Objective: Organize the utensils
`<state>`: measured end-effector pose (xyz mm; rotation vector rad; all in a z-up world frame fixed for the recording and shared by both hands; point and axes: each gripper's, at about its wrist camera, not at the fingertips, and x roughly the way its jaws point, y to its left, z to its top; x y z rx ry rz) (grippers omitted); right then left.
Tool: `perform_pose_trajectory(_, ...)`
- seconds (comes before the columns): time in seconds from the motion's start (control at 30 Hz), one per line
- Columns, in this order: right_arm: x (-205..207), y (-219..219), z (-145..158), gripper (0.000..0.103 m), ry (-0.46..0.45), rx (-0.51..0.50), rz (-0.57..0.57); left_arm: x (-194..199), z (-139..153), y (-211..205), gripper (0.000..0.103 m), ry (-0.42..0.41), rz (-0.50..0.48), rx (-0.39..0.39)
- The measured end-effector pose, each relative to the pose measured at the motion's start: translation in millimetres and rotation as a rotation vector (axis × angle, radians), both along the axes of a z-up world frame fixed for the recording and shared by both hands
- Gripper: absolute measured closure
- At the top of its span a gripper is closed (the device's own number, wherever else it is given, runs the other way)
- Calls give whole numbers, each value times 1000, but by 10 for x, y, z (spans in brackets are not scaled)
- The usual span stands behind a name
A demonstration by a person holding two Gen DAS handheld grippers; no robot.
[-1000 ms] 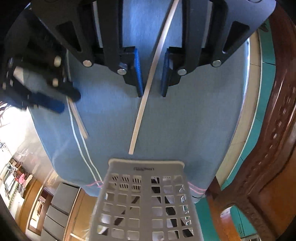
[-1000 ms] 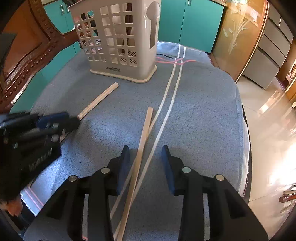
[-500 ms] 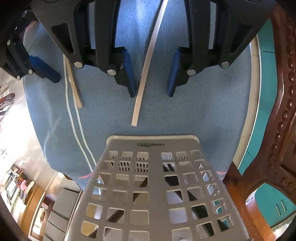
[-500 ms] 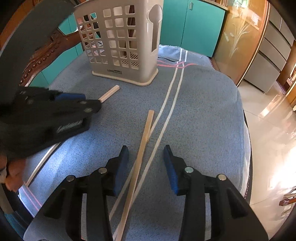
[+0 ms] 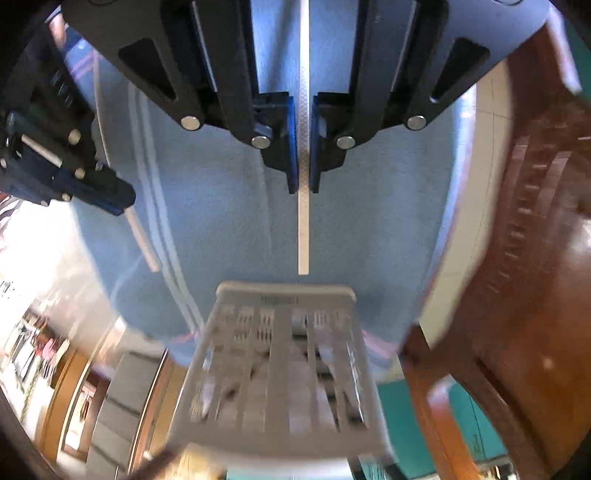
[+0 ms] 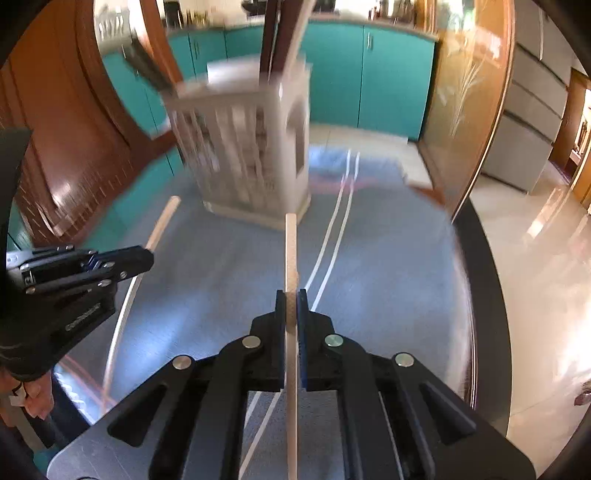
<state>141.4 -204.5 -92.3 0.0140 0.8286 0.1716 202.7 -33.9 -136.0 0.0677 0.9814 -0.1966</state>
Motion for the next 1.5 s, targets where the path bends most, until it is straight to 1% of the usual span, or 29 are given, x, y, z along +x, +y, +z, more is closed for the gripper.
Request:
perform_pose_trajectory(0.1,-157,-73,377,97,-81,9,9,-251,410,118,96,-92,-13,-28)
perform_pose_trajectory(0.13,-210,-91,503,97,-108,11,11,-307,504,93,96,-115,-16,-33)
perform_pose_trajectory(0.2,-285,-130,716,97,-151,22,15,-417,729,140,96,-160,-21,-45)
perform_pose_trajectory(0.23,-307,-143,797,97,-167,28,19,-500,888,187,96,-192,-22,-57)
perform_pose_trajectory(0.27,-330,-158,916,97,-190,36,25,-533,973,212,96,-209,-22,-64)
perform_pose_trajectory(0.33,-340,-174,1139,97,-231,54,40,-626,1192,290,96,-254,-23,-81)
perform_pose_trajectory(0.4,-302,-178,1314,97,-255,67,59,-690,1415,263,96,-295,-32,-93)
perform_pose_trajectory(0.43,-253,-168,1449,97,-273,72,68,-721,1509,282,96,-310,-38,-98)
perform_pose_trajectory(0.5,-177,-146,1669,97,-313,78,82,-730,1702,328,96,-330,-52,-131)
perform_pose_trajectory(0.53,-124,-118,1798,97,-341,83,87,-648,1851,339,96,-332,-62,-173)
perform_pose_trajectory(0.57,-87,-99,1895,97,-360,90,86,-583,1967,356,96,-339,-65,-196)
perform_pose_trajectory(0.6,-43,-94,1996,97,-377,102,83,-564,2144,396,96,-366,-61,-211)
perform_pose_trajectory(0.63,35,-94,2120,97,-400,128,73,-554,2272,389,96,-392,-56,-208)
perform_pose_trajectory(0.67,75,-106,2191,97,-415,148,66,-473,2402,373,96,-433,-50,-201)
perform_pose_trajectory(0.73,172,-119,2318,97,-451,184,36,-454,2688,395,96,-513,-38,-201)
perform_pose_trajectory(0.77,257,-106,2361,97,-478,184,-1,-418,2785,400,96,-536,-24,-210)
perform_pose_trajectory(0.83,361,-63,2352,97,-505,162,-32,-350,2919,367,96,-592,8,-207)
perform_pose_trajectory(0.9,507,20,2225,97,-506,126,-49,-249,2955,352,96,-637,43,-204)
perform_pose_trajectory(0.97,653,88,1995,97,-479,108,-45,-76,2876,313,96,-638,60,-217)
perform_pose_trajectory(1.07,776,136,1714,97,-438,94,-44,232,2584,190,96,-610,77,-207)
perform_pose_trajectory(1.17,837,160,1504,97,-410,84,-24,504,2228,126,96,-569,87,-156)
perform_pose_trajectory(1.2,838,174,1465,97,-407,78,-17,554,2095,116,96,-544,87,-150)
perform_pose_trajectory(1.3,890,206,1352,97,-387,64,-6,642,1872,90,96,-510,72,-136)
perform_pose_trajectory(1.4,872,198,1353,96,-383,75,-1,695,1790,37,96,-512,66,-96)
perform_pose_trajectory(1.43,837,187,1378,93,-394,78,-1,660,1785,29,96,-521,66,-81)
perform_pose_trajectory(1.5,720,176,1450,87,-426,80,-3,634,1794,22,87,-535,68,-65)
